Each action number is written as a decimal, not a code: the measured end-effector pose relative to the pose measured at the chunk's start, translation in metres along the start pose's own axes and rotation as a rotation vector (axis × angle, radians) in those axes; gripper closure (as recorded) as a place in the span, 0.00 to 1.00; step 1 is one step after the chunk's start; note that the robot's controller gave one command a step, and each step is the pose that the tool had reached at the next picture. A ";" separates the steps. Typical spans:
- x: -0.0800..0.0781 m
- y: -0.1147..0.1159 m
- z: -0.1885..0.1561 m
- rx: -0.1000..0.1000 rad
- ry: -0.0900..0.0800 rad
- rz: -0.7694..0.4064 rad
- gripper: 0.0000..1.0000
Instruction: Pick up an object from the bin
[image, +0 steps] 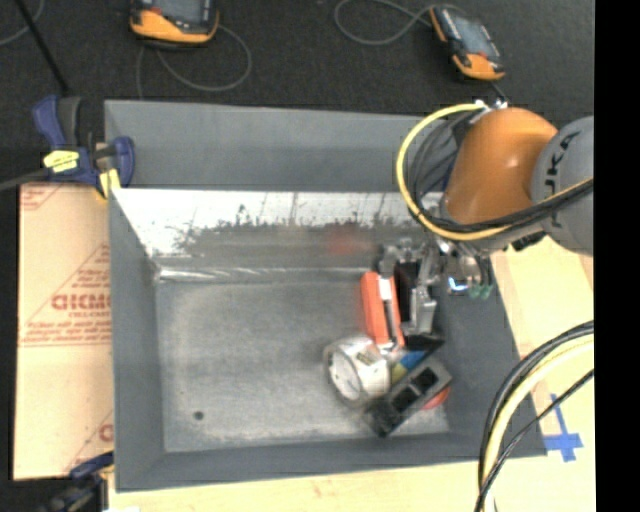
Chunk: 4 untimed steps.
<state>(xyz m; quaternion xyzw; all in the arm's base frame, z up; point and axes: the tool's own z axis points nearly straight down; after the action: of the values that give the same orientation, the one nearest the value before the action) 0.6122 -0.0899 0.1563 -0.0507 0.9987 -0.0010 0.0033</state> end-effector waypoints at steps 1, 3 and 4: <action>0.048 -0.008 0.020 -0.002 0.005 -0.185 0.00; 0.069 0.006 0.077 -0.001 -0.003 -0.485 0.00; 0.069 0.005 0.068 0.000 0.006 -0.490 1.00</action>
Offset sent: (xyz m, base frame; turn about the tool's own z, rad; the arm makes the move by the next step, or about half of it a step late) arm -0.0770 -0.0049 -0.0119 -0.3556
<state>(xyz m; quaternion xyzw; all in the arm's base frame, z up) 0.5440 -0.0922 0.0882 -0.2915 0.9566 -0.0018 0.0001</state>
